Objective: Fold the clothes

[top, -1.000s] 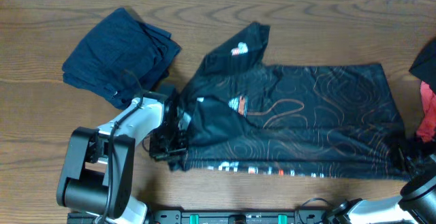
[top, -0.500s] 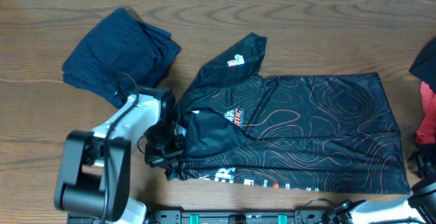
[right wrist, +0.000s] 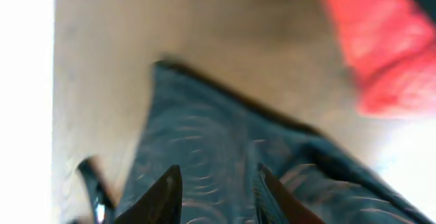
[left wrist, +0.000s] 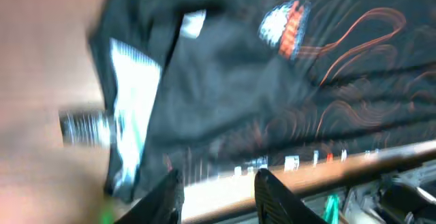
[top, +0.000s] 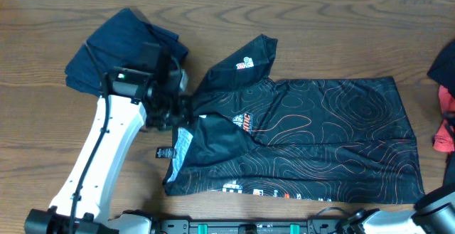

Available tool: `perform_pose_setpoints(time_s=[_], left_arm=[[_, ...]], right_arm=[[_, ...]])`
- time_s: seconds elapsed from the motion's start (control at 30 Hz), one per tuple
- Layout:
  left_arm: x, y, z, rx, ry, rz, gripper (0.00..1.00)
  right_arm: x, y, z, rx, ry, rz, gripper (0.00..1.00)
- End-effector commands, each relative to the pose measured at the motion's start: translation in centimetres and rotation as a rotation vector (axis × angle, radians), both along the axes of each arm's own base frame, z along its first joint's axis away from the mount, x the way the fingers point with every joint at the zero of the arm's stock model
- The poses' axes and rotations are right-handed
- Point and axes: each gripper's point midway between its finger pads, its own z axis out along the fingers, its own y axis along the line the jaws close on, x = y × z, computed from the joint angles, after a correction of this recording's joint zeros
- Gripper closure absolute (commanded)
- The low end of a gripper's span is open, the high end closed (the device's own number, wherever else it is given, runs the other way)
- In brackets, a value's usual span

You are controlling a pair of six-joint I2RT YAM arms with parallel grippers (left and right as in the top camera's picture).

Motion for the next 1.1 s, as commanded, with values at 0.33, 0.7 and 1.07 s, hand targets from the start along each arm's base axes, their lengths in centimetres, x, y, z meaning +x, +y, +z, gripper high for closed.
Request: perform_pose_setpoints(time_s=[0.33, 0.7, 1.07], left_arm=[[10.6, -9.6, 0.2, 0.068, -0.314, -0.454, 0.57], [19.6, -16.4, -7.8, 0.134, -0.386, -0.65, 0.47], [22.7, -18.5, -11.8, 0.145, -0.499, -0.708, 0.43]], right_arm=[[4.5, 8.5, 3.9, -0.073, -0.092, 0.318, 0.64], [2.4, 8.6, 2.2, -0.09, 0.051, 0.321, 0.64], [1.6, 8.7, 1.7, -0.086, 0.094, 0.316, 0.65]])
